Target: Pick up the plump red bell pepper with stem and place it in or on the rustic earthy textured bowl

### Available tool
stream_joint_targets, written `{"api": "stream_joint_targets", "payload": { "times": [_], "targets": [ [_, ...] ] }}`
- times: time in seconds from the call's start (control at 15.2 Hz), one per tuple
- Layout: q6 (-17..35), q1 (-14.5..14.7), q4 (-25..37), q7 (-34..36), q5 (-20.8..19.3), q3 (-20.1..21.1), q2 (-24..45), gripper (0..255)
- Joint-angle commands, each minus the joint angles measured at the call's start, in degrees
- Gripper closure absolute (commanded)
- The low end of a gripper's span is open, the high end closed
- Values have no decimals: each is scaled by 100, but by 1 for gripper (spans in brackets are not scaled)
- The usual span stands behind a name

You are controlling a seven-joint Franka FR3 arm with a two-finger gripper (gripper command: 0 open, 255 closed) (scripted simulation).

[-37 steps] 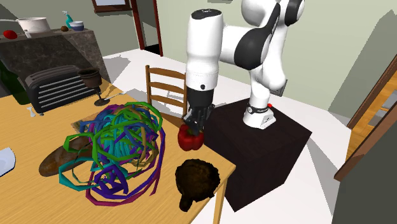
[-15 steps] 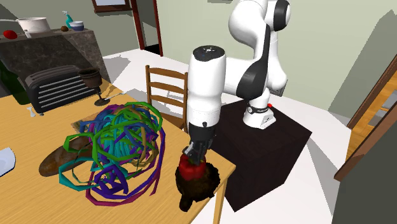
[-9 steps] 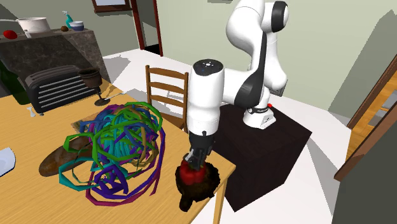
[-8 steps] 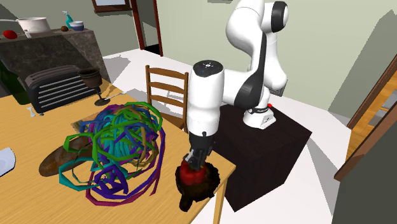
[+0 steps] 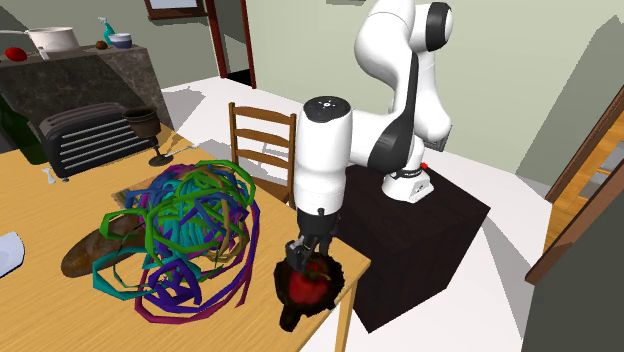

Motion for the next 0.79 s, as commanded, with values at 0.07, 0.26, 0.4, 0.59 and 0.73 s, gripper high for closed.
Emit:
{"api": "stream_joint_targets", "payload": {
  "times": [0.07,0.26,0.4,0.59,0.73],
  "targets": [
    [0,-1,0,-1,1,0,-1,0],
    [-151,-29,69,-53,83,37,-103,0],
    [-462,-79,230,-151,238,99,-294,0],
    [-587,-94,302,-187,294,118,-362,0],
    [-587,-94,303,-187,294,118,-362,0]
  ]
}}
